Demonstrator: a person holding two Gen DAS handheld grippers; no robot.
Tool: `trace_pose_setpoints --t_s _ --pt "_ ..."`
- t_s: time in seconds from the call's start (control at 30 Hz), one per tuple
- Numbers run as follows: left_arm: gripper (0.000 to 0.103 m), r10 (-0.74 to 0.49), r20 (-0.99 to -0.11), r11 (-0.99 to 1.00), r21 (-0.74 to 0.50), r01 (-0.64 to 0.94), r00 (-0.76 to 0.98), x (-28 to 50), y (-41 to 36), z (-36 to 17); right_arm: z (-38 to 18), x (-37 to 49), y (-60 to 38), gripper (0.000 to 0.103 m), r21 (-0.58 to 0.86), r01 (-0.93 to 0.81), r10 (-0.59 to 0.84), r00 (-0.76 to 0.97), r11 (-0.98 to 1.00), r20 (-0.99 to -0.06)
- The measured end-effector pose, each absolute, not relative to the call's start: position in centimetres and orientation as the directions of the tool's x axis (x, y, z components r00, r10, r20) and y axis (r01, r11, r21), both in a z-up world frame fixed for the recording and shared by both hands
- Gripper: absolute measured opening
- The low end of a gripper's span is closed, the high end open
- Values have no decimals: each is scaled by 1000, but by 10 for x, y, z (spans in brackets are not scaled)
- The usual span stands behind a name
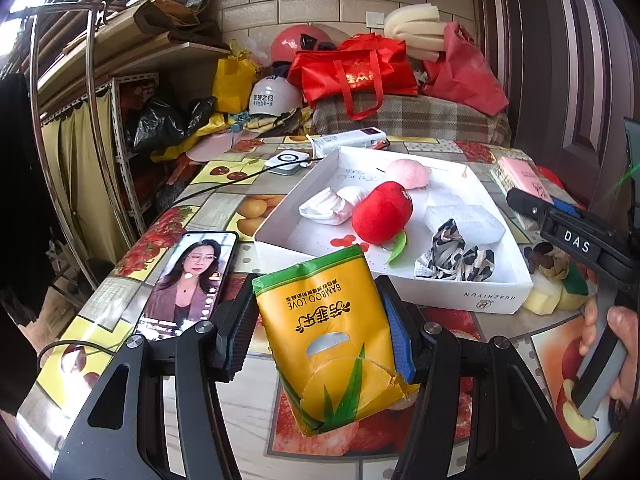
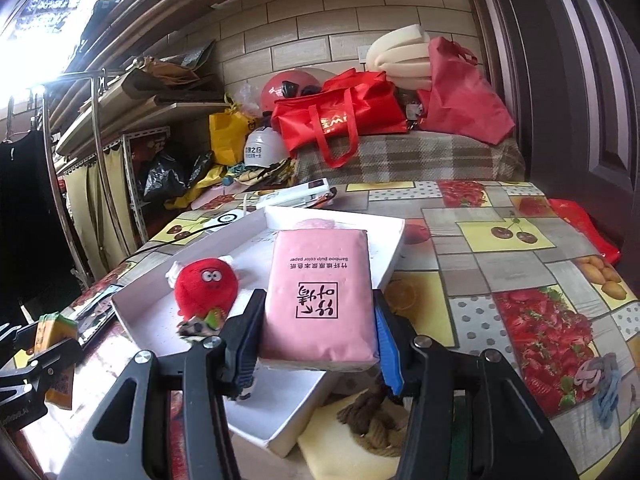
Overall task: Organize soft objects
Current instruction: 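Carry both held tissue packs over the white box, then release the yellow pack into the box with the left tool while the right tool drops the pink pack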
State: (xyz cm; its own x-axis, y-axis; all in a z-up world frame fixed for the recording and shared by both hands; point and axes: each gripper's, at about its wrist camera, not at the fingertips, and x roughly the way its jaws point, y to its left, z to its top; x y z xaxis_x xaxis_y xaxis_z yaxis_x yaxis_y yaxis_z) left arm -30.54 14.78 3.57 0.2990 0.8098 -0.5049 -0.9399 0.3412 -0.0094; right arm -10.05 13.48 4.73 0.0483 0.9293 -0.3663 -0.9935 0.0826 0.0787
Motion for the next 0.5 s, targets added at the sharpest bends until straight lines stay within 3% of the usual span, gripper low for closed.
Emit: trace_pose_setpoints --t_s 0.5 --pt "57 803 -526 360 52 -932 281 -282 158 34 48 -82 155 50 83 -991 925 64 103 -375"
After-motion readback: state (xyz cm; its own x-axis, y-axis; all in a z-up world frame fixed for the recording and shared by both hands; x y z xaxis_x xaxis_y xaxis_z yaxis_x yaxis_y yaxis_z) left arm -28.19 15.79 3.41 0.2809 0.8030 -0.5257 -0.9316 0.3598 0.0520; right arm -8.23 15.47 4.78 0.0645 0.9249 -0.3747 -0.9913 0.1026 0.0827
